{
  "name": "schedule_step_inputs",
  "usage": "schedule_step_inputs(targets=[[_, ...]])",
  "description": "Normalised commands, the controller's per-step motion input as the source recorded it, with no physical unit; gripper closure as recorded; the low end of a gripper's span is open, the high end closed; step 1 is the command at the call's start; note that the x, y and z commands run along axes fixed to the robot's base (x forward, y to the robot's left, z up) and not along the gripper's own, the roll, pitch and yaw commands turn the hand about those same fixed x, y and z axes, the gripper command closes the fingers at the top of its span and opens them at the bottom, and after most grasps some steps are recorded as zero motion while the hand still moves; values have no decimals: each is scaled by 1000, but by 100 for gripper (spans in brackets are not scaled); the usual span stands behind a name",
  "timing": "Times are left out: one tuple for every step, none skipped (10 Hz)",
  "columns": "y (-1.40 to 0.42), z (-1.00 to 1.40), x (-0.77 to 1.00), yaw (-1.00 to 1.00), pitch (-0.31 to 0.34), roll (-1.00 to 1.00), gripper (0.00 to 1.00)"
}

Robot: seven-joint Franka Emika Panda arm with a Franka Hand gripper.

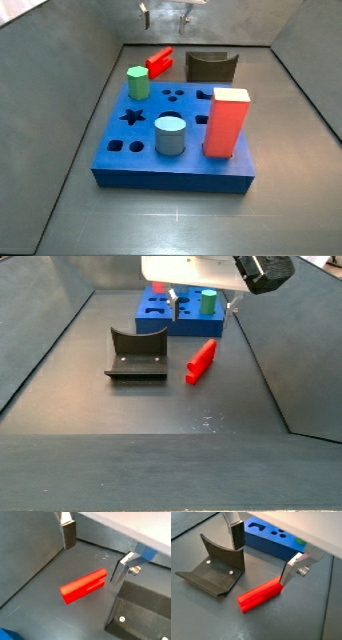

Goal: Pick up the square-circle object. Move up. Place the square-circle object on the fixture. Regrasp the square-circle object. Move to above the board. Insert the square-circle object.
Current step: Pick up the square-circle object.

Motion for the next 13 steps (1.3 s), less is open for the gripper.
schedule_step_inputs(targets=[[-134, -766, -166, 0, -99, 44, 0], [-277, -1000, -203, 43, -91, 74, 0], [-320, -1000, -189, 0, -94, 137, 0], [-286, -889, -97, 0, -101, 161, 0], [-266, -960, 0, 0, -61, 150, 0], [-146, -946, 0, -26, -34, 81, 0], [3, -549, 134, -91, 0, 0, 0], [303, -329, 426, -86, 19, -151, 0], [80, -197, 129, -26, -21, -27, 0], [0, 0, -17, 0, 0, 0, 0], [0, 0, -14, 0, 0, 0, 100], [0, 0, 0, 0, 0, 0, 100], [0, 0, 0, 0, 0, 0, 100]])
